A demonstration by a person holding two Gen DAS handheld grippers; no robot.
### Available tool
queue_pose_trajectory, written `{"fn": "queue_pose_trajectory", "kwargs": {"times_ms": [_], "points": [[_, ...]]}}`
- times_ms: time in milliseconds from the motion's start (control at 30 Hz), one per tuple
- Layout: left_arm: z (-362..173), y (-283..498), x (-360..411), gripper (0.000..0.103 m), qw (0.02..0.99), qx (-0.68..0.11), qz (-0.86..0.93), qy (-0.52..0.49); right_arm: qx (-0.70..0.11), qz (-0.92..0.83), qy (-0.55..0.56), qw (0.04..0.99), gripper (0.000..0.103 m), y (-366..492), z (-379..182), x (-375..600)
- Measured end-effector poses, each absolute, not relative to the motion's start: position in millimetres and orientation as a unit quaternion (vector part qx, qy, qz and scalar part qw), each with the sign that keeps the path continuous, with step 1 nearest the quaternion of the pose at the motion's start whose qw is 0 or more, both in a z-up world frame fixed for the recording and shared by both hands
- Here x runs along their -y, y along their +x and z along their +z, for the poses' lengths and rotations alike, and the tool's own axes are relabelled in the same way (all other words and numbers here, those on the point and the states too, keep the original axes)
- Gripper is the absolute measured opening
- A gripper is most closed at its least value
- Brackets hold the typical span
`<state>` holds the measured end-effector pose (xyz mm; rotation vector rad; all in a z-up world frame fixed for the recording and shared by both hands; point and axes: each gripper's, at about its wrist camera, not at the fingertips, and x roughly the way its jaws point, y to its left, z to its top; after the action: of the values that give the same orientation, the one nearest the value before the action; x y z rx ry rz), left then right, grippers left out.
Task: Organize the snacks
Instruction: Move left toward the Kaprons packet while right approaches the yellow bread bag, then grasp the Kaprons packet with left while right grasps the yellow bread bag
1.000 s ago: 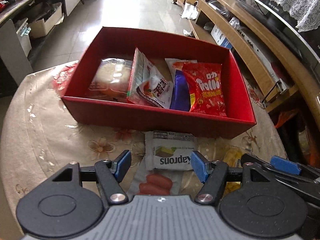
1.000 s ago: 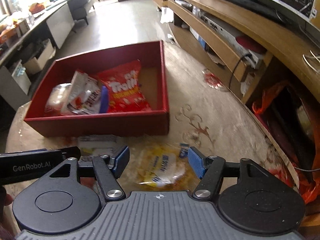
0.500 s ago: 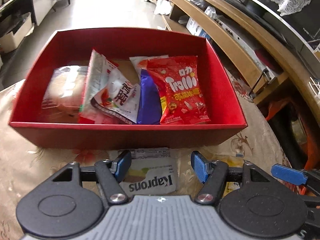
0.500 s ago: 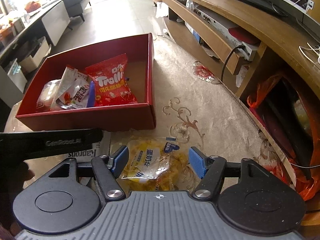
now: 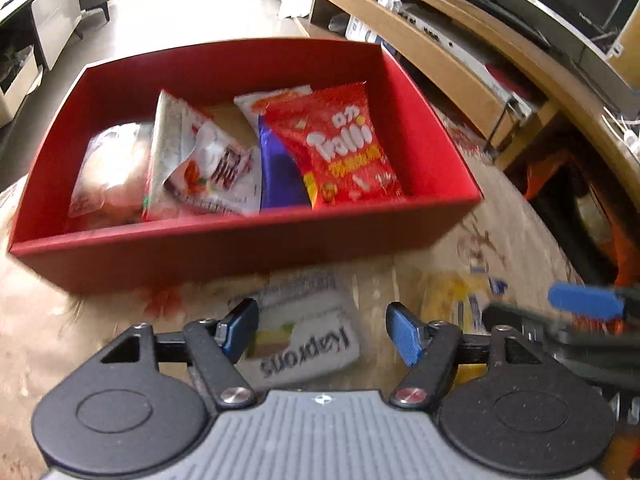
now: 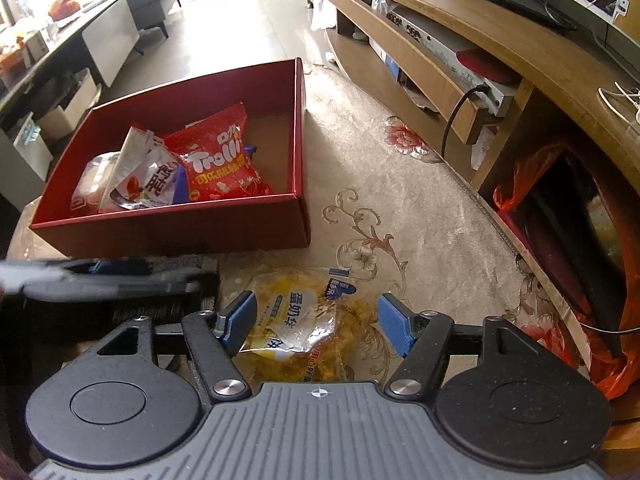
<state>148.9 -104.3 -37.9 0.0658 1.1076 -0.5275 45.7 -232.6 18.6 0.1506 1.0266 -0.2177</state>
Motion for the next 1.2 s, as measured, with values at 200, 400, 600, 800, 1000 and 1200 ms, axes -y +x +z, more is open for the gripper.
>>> {"fn": "queue_pose_trajectory", "kwargs": {"times_ms": [200, 400, 600, 800, 1000, 1200], "points": [[-34.9, 118.6, 91.8, 0.073, 0.795, -0.538, -0.276, 0.055, -0.487, -0.103, 0.077, 0.864, 0.074, 41.0, 22.9, 235.9], [-23.9, 135.0, 88.0, 0.073, 0.809, -0.516, -0.279, 0.045, -0.484, -0.094, 0.081, 0.866, 0.075, 38.7, 26.0, 236.1], [-40.0, 162.3, 106.8, 0.076, 0.810, -0.518, -0.272, 0.037, -0.487, -0.098, 0.082, 0.864, 0.075, 39.2, 22.1, 241.4], [-43.1, 169.1, 111.2, 0.076, 0.817, -0.515, -0.252, 0.055, -0.495, -0.105, 0.083, 0.859, 0.075, 42.2, 16.0, 245.8], [-46.0, 147.7, 112.2, 0.081, 0.813, -0.513, -0.254, 0.103, -0.498, -0.099, 0.078, 0.858, 0.075, 41.6, 15.9, 240.9], [-46.3, 122.1, 96.0, 0.081, 0.765, -0.564, -0.302, 0.077, -0.494, -0.085, 0.078, 0.862, 0.076, 41.1, 21.7, 236.2]]}}
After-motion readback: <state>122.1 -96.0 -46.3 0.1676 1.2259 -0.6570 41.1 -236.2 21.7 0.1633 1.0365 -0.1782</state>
